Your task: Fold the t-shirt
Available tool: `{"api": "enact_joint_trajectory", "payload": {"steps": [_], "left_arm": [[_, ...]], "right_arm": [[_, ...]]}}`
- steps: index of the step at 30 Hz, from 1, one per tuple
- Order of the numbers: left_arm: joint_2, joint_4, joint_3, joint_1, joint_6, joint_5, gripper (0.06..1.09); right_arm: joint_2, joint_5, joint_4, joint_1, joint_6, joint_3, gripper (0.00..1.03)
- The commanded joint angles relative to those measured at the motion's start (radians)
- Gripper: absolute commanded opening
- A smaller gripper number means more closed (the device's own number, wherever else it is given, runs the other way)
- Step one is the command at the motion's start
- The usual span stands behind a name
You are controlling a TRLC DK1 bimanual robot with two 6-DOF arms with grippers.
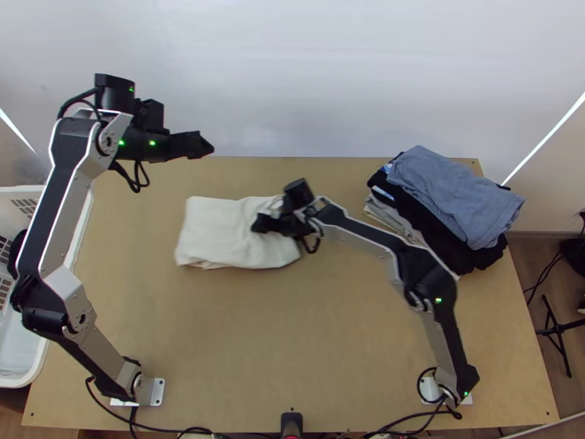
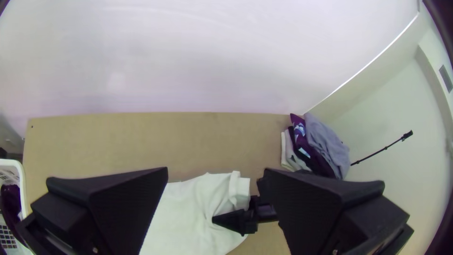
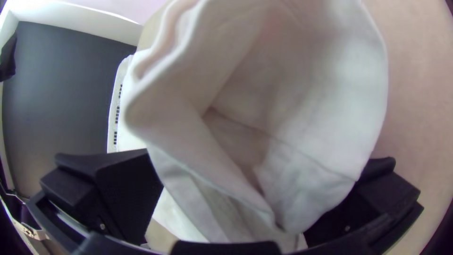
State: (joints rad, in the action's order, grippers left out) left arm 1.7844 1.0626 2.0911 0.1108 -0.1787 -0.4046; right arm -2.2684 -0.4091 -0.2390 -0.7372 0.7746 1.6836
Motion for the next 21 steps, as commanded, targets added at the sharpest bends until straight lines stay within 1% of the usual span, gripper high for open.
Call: {"api": "enact_joint_trajectory", "payload": {"steps": [1, 2, 5, 12, 18, 21], "left_arm": [[-0.019, 0.030, 0.012, -0.051, 0.015, -0.002, 1.04], [-0.019, 0.034, 0.012, -0.057, 0.018, -0.002, 1.04], [-0.019, 0.043, 0.009, -0.079, 0.031, -0.007, 1.04], [0.000, 0.030, 0.010, -0.091, 0.036, -0.042, 1.04], [0.018, 0.014, 0.014, -0.079, 0.031, -0.062, 1.04], [0.021, 0.014, 0.014, -0.074, 0.027, -0.066, 1.04]], "right_arm": [[-0.068, -0.028, -0.011, -0.044, 0.022, 0.133, 0.40], [-0.048, -0.027, -0.010, -0.031, 0.023, 0.137, 0.03], [0.044, -0.028, -0.020, 0.007, 0.014, 0.136, 0.03], [0.267, -0.105, -0.138, 0.093, 0.020, 0.169, 0.03], [0.412, -0.111, -0.232, 0.174, 0.028, 0.220, 0.03], [0.474, -0.111, -0.263, 0.246, 0.018, 0.228, 0.03]]}}
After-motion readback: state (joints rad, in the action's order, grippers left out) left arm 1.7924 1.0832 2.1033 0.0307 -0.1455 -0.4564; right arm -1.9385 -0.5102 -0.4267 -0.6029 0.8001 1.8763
